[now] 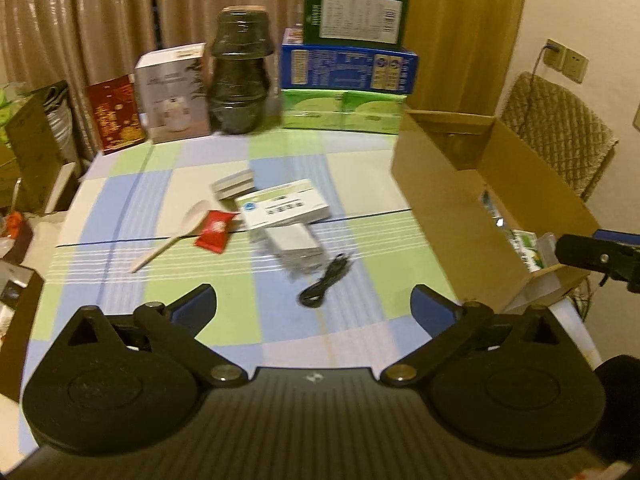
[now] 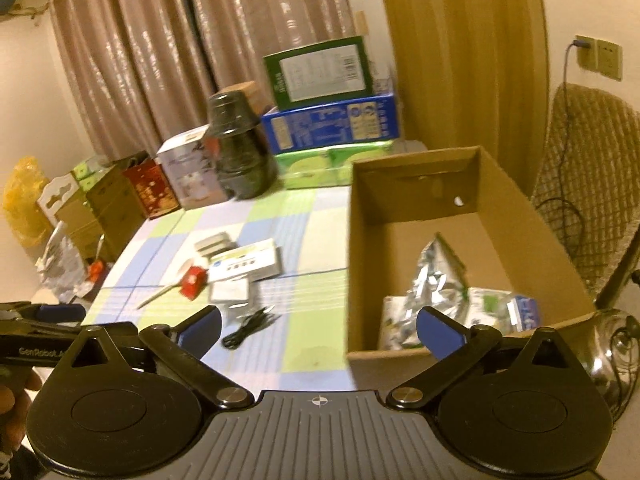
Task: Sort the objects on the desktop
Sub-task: 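Move both tools back over the remaining items on the table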
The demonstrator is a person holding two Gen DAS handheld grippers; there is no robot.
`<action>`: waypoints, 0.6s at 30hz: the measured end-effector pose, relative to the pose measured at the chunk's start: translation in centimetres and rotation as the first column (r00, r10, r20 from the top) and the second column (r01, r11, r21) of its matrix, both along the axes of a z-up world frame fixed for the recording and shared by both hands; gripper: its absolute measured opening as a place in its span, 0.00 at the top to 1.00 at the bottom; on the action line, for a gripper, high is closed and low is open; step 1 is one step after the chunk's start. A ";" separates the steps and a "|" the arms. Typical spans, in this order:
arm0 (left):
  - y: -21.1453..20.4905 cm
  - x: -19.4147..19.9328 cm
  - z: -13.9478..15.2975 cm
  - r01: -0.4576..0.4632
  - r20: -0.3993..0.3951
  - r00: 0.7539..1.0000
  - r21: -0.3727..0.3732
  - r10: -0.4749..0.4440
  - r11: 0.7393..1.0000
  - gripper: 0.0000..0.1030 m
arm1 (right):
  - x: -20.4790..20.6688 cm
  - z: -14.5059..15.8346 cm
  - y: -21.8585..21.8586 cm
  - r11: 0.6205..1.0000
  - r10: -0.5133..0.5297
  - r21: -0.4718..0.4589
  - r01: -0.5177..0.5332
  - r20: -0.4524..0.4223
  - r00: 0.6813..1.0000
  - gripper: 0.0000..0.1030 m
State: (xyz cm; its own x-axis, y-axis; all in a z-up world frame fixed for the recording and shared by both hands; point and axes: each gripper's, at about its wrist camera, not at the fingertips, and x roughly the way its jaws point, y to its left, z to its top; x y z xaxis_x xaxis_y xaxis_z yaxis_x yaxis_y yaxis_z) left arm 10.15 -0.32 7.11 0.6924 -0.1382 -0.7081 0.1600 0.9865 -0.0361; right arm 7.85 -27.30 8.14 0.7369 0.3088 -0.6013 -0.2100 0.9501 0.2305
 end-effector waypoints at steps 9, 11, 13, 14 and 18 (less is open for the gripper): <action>4.6 -0.9 -0.9 -0.070 -0.009 0.997 0.043 0.070 0.997 0.01 | -1.1 -1.3 3.6 0.996 0.084 -0.008 -0.084 -0.019 0.996 0.02; 5.3 -1.0 -1.1 -0.076 -0.010 0.997 0.047 0.077 0.996 0.01 | -1.2 -1.6 4.4 0.995 0.100 -0.017 -0.100 -0.022 0.995 0.02; 5.9 -1.0 -1.3 -0.082 -0.011 0.997 0.050 0.083 0.995 0.01 | -1.3 -2.0 5.1 0.993 0.114 -0.023 -0.114 -0.025 0.993 0.02; 6.3 -1.0 -1.4 -0.085 -0.011 0.996 0.048 0.085 0.995 0.01 | -1.3 -2.1 5.5 0.992 0.121 -0.025 -0.121 -0.028 0.992 0.02; 7.3 -0.6 -2.1 -0.093 -0.018 0.995 0.045 0.094 0.995 0.01 | -1.3 -3.1 6.9 0.988 0.147 -0.039 -0.148 -0.041 0.988 0.02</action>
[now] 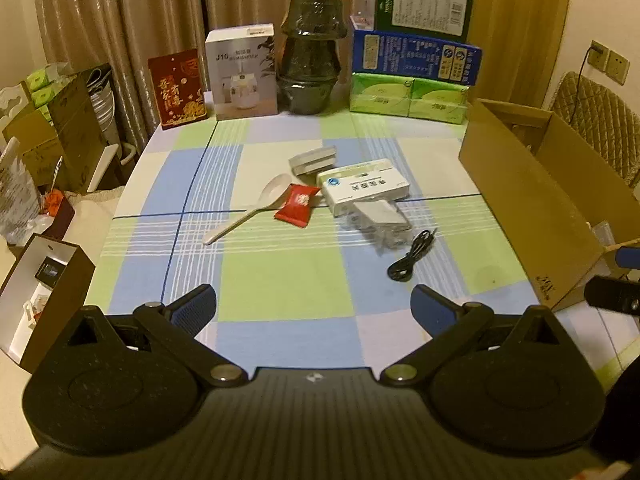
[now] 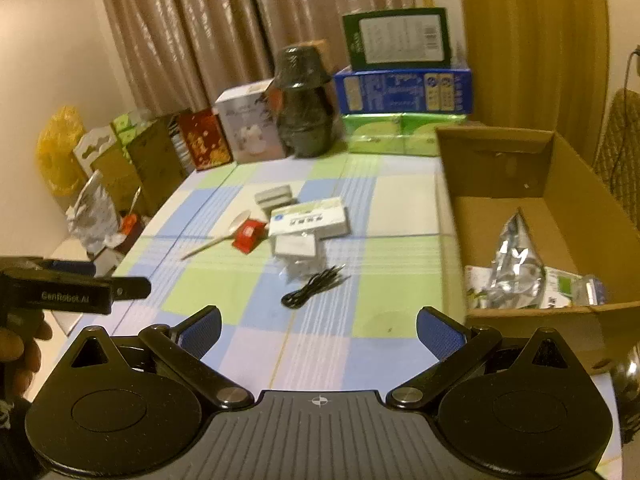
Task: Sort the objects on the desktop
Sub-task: 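Move both tools back over the remaining items on the table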
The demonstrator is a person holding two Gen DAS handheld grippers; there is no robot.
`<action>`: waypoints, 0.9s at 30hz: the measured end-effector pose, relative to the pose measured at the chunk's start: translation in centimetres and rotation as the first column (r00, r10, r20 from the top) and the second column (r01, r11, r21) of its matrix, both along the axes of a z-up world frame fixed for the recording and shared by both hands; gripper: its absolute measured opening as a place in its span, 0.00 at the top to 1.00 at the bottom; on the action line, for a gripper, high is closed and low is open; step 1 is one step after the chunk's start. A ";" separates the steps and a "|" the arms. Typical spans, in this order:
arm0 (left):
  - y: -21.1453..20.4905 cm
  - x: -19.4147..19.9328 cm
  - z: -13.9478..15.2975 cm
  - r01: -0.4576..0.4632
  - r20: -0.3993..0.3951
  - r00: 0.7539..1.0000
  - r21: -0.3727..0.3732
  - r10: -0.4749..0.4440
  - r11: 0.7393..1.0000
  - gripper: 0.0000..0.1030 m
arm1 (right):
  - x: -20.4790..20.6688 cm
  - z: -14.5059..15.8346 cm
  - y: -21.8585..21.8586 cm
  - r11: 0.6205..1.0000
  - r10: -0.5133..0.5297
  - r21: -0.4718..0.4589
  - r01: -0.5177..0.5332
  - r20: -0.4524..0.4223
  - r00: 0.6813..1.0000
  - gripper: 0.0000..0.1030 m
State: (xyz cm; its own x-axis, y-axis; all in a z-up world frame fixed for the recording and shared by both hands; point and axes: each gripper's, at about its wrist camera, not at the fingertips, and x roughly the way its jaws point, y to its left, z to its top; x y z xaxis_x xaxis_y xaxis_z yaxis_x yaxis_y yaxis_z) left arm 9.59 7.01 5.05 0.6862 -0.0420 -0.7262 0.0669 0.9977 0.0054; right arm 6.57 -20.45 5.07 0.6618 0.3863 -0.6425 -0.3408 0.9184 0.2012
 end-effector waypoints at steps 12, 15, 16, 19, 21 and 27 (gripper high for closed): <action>1.6 2.7 -3.1 -0.008 -0.035 0.999 -0.020 0.007 1.000 0.01 | 2.6 -4.2 2.8 0.999 0.028 -0.041 -0.030 -0.039 0.999 0.02; 1.8 3.9 -4.2 -0.006 -0.039 0.999 -0.018 0.005 1.000 0.01 | 3.6 -5.4 3.2 0.999 0.020 -0.035 -0.021 -0.046 0.999 0.02; 1.9 4.2 -4.6 -0.007 -0.040 0.999 -0.017 0.006 1.000 0.01 | 4.1 -6.0 3.3 0.999 0.021 -0.026 -0.022 -0.057 0.998 0.02; 2.3 5.7 -5.8 -0.020 -0.050 0.999 -0.025 0.018 0.999 0.01 | 5.4 -7.3 4.1 0.999 0.023 -0.021 -0.024 -0.070 0.997 0.12; 2.7 6.7 -6.7 -0.032 -0.055 0.998 -0.044 0.029 0.999 0.01 | 6.4 -8.3 4.7 1.000 0.027 -0.011 -0.028 -0.084 0.996 0.18; 2.8 9.4 -8.6 -0.039 -0.064 0.997 -0.037 0.036 0.999 0.01 | 9.0 -10.8 6.2 1.000 0.000 -0.010 0.000 -0.085 0.996 0.38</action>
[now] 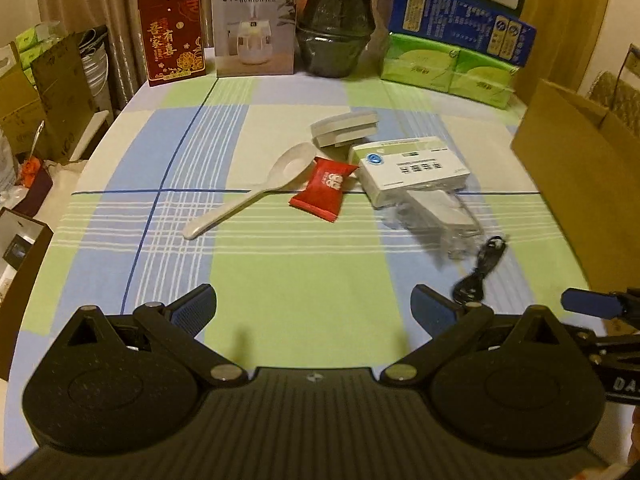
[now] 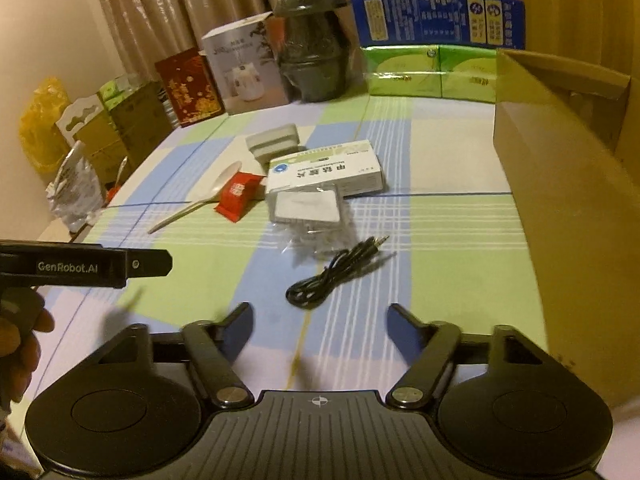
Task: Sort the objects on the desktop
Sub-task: 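Move both tools back over the remaining items on the table, then grasp the black cable with the right tool while the left tool grasps the bagged white pad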
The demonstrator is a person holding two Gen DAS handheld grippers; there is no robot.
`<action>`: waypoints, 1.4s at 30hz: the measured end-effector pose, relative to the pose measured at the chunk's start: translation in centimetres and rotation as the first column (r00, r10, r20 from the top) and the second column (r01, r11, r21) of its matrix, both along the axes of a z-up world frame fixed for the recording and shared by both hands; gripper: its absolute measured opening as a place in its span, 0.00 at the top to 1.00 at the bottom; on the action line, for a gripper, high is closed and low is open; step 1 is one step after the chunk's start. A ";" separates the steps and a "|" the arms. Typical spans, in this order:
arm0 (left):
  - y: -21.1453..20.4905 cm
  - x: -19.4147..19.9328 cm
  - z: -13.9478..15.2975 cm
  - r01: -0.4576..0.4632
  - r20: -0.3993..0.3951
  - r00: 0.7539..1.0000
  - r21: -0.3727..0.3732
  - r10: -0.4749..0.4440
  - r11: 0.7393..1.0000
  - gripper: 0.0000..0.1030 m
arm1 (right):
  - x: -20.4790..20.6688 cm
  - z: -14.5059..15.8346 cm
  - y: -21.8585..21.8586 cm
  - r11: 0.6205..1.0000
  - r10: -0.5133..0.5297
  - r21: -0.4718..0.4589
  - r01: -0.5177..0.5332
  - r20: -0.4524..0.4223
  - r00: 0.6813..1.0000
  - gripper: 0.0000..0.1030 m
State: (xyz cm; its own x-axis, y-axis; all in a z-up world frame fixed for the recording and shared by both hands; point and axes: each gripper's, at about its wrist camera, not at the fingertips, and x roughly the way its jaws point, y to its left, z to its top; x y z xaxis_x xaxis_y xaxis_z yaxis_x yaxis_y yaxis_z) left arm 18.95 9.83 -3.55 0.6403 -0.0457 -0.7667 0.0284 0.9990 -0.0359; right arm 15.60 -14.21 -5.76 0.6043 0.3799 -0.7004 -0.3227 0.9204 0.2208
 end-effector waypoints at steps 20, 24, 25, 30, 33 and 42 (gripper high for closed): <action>-0.9 4.0 -0.5 0.019 0.011 1.000 -0.056 -0.018 0.998 0.01 | 4.4 -4.2 3.1 0.986 -0.064 -0.144 0.080 0.114 0.991 0.81; -1.2 4.0 -0.3 0.037 0.017 0.999 -0.057 -0.036 0.998 0.01 | 4.8 -4.0 1.4 0.983 -0.083 -0.153 0.099 0.109 0.991 0.85; -1.3 4.0 -0.3 0.039 0.018 0.999 -0.057 -0.039 0.998 0.01 | 5.0 -3.9 1.0 0.982 -0.086 -0.156 0.103 0.113 0.990 0.87; -1.1 4.0 -0.4 0.036 0.015 0.999 -0.074 -0.035 0.997 0.01 | 7.0 -3.7 0.2 0.985 -0.063 -0.154 0.079 0.104 0.993 0.88; -0.8 4.0 -0.3 0.034 0.017 0.999 -0.108 -0.032 0.994 0.01 | 6.9 -3.5 0.7 0.990 0.014 -0.140 -0.001 0.096 0.995 0.88; -2.8 3.9 -0.3 0.126 0.047 0.992 -0.140 -0.120 0.982 0.01 | 3.0 -3.5 0.7 0.982 0.163 -0.109 -0.156 0.065 0.984 0.89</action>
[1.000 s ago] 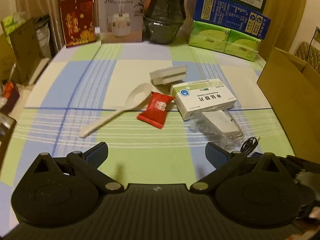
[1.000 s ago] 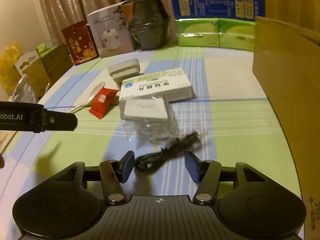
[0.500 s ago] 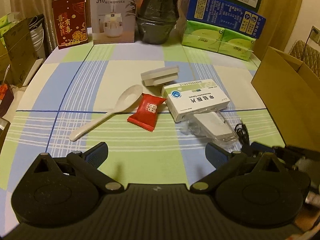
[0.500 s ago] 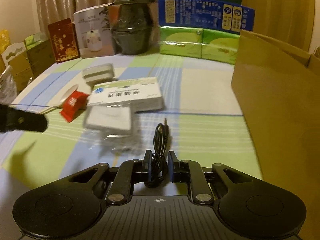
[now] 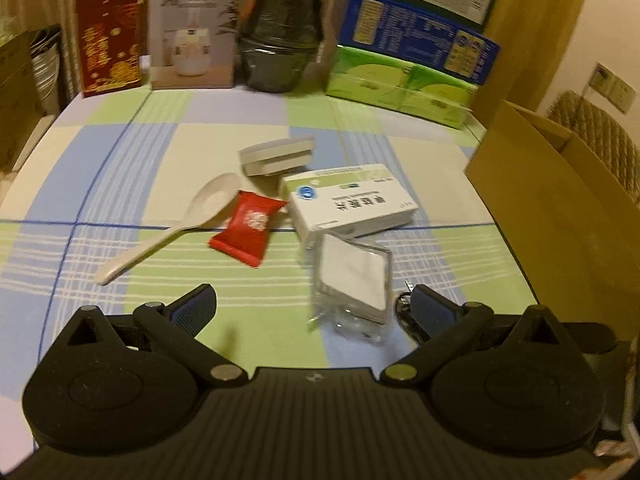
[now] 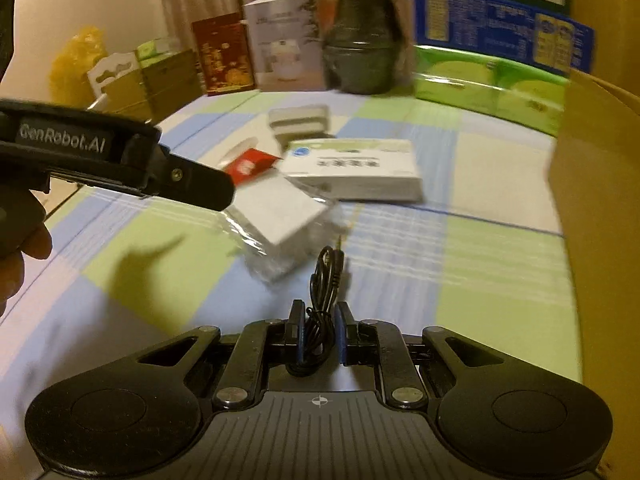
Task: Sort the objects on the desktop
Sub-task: 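Grasp the black cable with the right tool while the left tool grasps the bagged white pad, then lift the cable and bagged pad and carry both over the cardboard box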
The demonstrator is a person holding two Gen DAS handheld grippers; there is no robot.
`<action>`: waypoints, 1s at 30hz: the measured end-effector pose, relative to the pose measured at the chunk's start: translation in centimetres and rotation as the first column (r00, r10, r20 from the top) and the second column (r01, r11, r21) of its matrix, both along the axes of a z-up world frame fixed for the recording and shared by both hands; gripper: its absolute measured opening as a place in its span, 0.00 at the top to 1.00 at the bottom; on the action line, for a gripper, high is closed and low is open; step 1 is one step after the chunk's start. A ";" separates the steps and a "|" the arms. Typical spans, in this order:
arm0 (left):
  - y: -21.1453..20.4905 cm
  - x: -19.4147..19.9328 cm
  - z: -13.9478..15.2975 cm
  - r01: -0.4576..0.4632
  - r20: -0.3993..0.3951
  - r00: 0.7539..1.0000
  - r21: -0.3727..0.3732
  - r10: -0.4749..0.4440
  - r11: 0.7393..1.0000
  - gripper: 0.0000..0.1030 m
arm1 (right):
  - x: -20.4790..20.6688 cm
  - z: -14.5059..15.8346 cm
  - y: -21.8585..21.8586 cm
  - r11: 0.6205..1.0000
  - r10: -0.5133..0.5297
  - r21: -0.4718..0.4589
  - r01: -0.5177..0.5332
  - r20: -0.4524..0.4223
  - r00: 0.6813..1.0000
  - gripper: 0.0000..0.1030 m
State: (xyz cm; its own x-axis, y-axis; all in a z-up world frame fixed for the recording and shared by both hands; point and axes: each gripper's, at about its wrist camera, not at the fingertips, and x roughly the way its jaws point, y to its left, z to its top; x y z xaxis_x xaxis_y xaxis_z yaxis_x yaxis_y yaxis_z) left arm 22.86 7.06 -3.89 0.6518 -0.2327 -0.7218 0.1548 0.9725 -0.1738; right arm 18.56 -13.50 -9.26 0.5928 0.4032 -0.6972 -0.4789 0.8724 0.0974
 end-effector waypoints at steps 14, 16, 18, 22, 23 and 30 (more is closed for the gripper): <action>-4.8 2.3 -5.0 0.183 -0.003 0.983 0.141 -0.184 0.973 0.41 | 0.4 0.0 -3.9 0.992 -0.124 -0.025 0.125 0.031 0.992 0.87; -4.8 2.4 -5.1 0.170 -0.001 0.985 0.145 -0.172 0.975 0.47 | 0.6 -0.1 -3.8 0.992 -0.120 -0.029 0.121 0.035 0.992 0.83; -4.9 2.3 -5.1 0.165 0.006 0.986 0.141 -0.167 0.976 0.53 | 0.6 -0.3 -3.7 0.992 -0.118 -0.041 0.120 0.046 0.992 0.72; -4.9 2.1 -4.9 0.156 0.002 0.987 0.138 -0.158 0.978 0.64 | 1.0 -0.5 -3.6 0.991 -0.125 -0.043 0.128 0.057 0.990 0.59; -4.8 2.1 -4.9 0.155 -0.002 0.988 0.135 -0.156 0.979 0.70 | 1.1 -0.6 -3.5 0.990 -0.126 -0.047 0.130 0.064 0.990 0.59; -4.8 1.7 -4.8 0.145 -0.007 0.989 0.139 -0.145 0.980 0.70 | 1.8 -1.0 -3.0 0.988 -0.137 -0.050 0.143 0.102 0.985 0.65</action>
State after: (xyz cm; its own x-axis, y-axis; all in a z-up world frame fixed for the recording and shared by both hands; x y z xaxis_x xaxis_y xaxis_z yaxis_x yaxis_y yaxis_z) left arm 24.54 2.30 -8.72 0.6207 -0.2230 -0.7517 0.2962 0.9543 -0.0385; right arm 20.34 -16.53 -10.28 0.7074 0.2727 -0.6521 -0.3563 0.9344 0.0043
